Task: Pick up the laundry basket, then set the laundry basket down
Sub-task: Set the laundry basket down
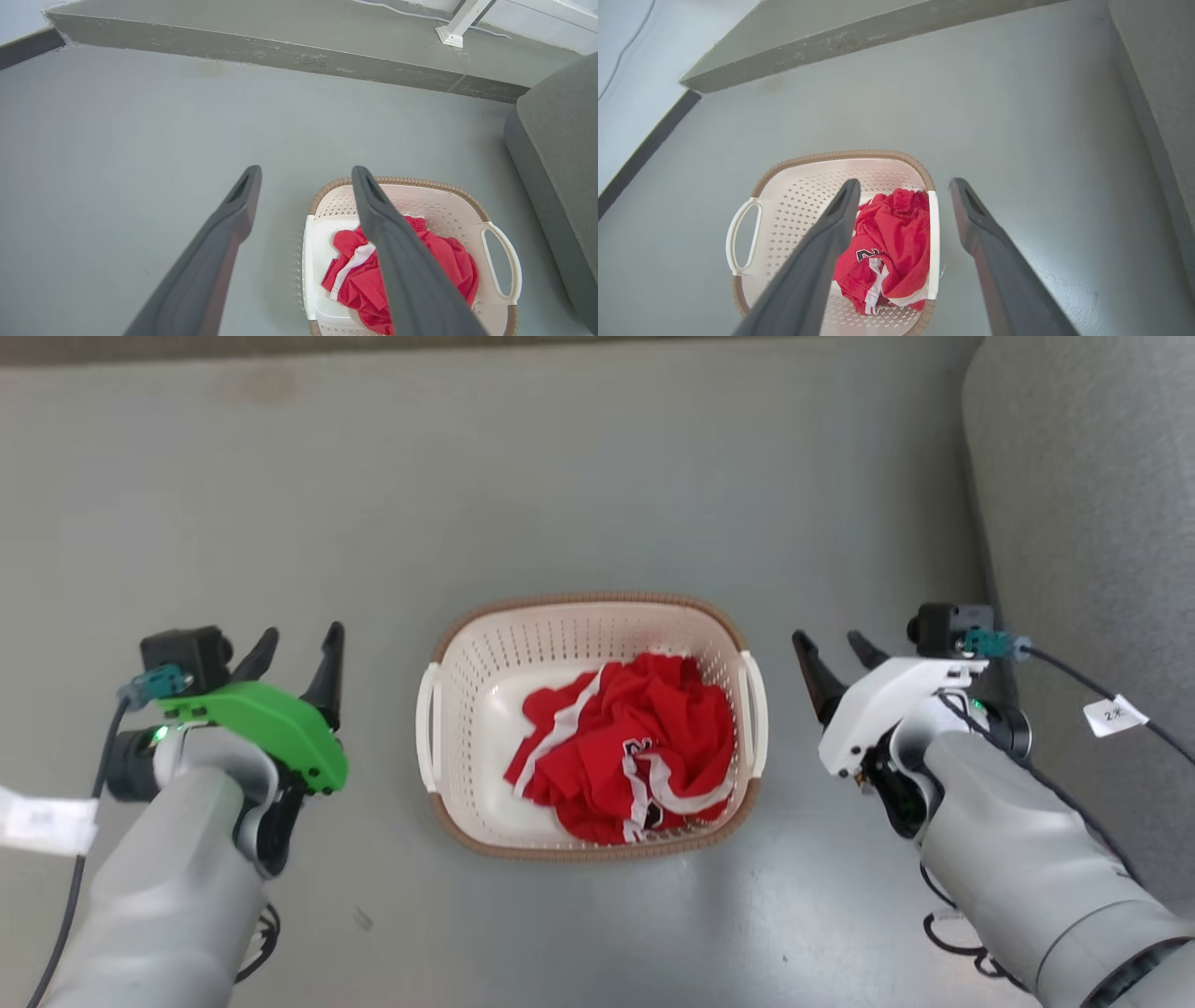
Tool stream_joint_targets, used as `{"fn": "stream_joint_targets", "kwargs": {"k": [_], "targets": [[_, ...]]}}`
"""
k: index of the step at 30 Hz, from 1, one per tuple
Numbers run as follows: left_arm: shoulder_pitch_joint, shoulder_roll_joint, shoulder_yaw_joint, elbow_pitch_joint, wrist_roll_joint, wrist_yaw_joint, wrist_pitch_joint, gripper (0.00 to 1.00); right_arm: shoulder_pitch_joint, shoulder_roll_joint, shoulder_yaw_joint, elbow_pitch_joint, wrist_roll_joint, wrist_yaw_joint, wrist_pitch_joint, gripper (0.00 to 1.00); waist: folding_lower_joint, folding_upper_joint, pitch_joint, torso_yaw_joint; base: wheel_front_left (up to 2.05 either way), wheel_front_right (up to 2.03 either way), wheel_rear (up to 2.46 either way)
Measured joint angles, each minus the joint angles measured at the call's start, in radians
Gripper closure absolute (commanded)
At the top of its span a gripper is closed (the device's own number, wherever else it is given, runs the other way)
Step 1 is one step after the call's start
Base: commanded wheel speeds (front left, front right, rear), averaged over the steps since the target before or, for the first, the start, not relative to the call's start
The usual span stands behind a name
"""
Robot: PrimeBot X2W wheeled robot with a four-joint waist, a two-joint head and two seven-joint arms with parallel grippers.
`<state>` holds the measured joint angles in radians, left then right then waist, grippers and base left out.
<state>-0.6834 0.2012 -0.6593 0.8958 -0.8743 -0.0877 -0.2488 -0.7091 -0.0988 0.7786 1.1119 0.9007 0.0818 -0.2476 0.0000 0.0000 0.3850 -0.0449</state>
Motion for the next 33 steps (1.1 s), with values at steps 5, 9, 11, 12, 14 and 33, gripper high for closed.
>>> {"fn": "stream_joint_targets", "kwargs": {"k": [5, 9, 11, 12, 14, 33], "targets": [[0.045, 0.016, 0.047, -0.070, 0.040, 0.024, 0.000, 0.00, 0.001, -0.024, -0.037, -0.075, -0.031, -0.024, -0.002, 0.00, 0.0000, 0.0000, -0.049, -0.007, 0.00, 0.00, 0.00], [0.078, 0.021, 0.081, -0.134, 0.082, 0.050, 0.000, 0.00, 0.019, -0.047, -0.066, -0.133, -0.054, -0.042, -0.003, 0.00, 0.0000, 0.0000, -0.085, -0.012, 0.00, 0.00, 0.00], [0.096, 0.026, 0.101, -0.168, 0.099, 0.058, 0.000, 0.00, 0.035, -0.055, -0.076, -0.160, -0.066, -0.058, -0.003, 0.00, 0.0000, 0.0000, -0.102, -0.014, 0.00, 0.00, 0.00], [0.105, 0.029, 0.109, -0.184, 0.106, 0.063, 0.000, 0.00, 0.044, -0.059, -0.083, -0.173, -0.070, -0.062, -0.003, 0.00, 0.0000, 0.0000, -0.110, -0.015, 0.00, 0.00, 0.00], [0.124, 0.034, 0.120, -0.216, 0.122, 0.073, 0.000, 0.00, 0.059, -0.067, -0.095, -0.201, -0.088, -0.075, -0.003, 0.00, 0.0000, 0.0000, -0.127, -0.016, 0.00, 0.00, 0.00], [0.315, 0.054, 0.211, -0.522, 0.287, 0.164, -0.003, 0.00, 0.204, -0.136, -0.199, -0.481, -0.230, -0.165, -0.003, 0.00, 0.0000, 0.0001, -0.255, -0.020, 0.00, 0.00, 0.00]]}}
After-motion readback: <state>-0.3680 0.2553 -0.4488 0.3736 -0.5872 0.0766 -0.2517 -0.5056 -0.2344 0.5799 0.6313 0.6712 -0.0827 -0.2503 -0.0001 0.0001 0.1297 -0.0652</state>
